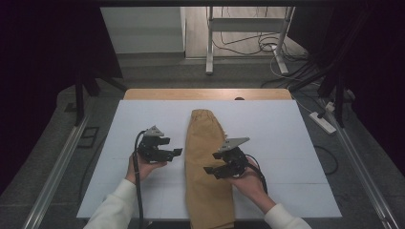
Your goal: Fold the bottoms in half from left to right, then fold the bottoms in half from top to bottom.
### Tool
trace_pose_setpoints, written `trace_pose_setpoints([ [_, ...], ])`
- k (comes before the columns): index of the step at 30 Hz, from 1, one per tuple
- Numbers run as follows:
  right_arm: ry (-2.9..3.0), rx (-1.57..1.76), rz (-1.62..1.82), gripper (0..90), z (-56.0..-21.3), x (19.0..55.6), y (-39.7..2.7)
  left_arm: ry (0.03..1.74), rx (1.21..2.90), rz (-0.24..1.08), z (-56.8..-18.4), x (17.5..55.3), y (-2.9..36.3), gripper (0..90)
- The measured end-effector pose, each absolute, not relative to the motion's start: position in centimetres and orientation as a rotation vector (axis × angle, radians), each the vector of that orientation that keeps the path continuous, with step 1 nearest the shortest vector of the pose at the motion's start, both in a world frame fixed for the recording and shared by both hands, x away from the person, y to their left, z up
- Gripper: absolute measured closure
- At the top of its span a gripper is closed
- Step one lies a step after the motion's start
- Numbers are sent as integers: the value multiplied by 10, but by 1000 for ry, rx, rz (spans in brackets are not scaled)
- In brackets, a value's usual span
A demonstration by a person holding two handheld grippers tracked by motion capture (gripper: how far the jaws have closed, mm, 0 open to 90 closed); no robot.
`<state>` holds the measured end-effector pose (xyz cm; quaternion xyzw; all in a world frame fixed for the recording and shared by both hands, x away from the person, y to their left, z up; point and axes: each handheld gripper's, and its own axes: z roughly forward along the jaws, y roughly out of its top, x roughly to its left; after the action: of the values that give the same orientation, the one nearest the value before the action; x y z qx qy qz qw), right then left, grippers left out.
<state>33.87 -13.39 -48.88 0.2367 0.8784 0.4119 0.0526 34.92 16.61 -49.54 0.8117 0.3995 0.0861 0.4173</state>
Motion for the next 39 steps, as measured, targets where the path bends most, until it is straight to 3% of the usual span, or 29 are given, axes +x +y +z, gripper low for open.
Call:
trace_pose_setpoints([
  [19,2534,901,1235,295,-482,367,-183,997,2040,235,-493,348,167,245],
  [39,2514,911,1214,300,-483,380,-190,1003,2041,239,-493,353,167,243],
])
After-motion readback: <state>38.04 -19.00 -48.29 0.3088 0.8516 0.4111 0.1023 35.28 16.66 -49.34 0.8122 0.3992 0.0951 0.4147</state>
